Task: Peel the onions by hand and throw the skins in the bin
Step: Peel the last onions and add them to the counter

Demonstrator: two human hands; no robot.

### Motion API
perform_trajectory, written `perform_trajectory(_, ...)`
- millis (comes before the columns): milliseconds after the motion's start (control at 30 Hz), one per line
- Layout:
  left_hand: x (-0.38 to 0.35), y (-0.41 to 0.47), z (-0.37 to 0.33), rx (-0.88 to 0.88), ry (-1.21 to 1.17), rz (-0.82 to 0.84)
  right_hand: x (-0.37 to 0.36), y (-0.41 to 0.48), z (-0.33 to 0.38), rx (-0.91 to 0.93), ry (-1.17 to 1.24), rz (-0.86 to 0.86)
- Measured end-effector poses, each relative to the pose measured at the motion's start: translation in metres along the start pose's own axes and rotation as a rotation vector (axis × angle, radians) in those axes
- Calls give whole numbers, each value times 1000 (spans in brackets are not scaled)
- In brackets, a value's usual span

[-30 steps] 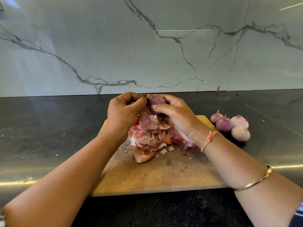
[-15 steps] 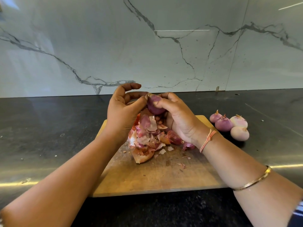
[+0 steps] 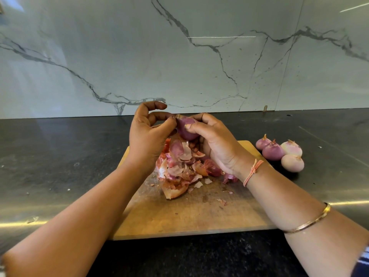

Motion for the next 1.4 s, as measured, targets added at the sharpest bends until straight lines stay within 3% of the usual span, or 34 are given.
perform_trajectory(567, 2, 3, 3, 7, 25, 1, 2, -3, 4, 3, -33, -3)
perform_trajectory(800, -1, 4, 4, 41, -51, 22, -2, -6, 3, -115, 118, 44)
perform_trajectory(933, 6, 7, 7, 70, -83, -44, 0, -7, 6, -154, 189, 75)
perform_trajectory(1233, -4, -1, 2, -27, 137, 60, 2, -3, 0, -148, 211, 32)
perform_trajectory(1400, -1, 0, 0, -67, 241, 37, 1, -4, 0, -130, 174, 29)
Point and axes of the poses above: each hand's wrist, its own y-axis towards the middle knuckle, its own x-axis out of the back of the hand, z = x × y, the point moved 5 cm from there along y, towards the middle knuckle, and after that the axes turned 1 degree about -y, right-handed, at the moved point
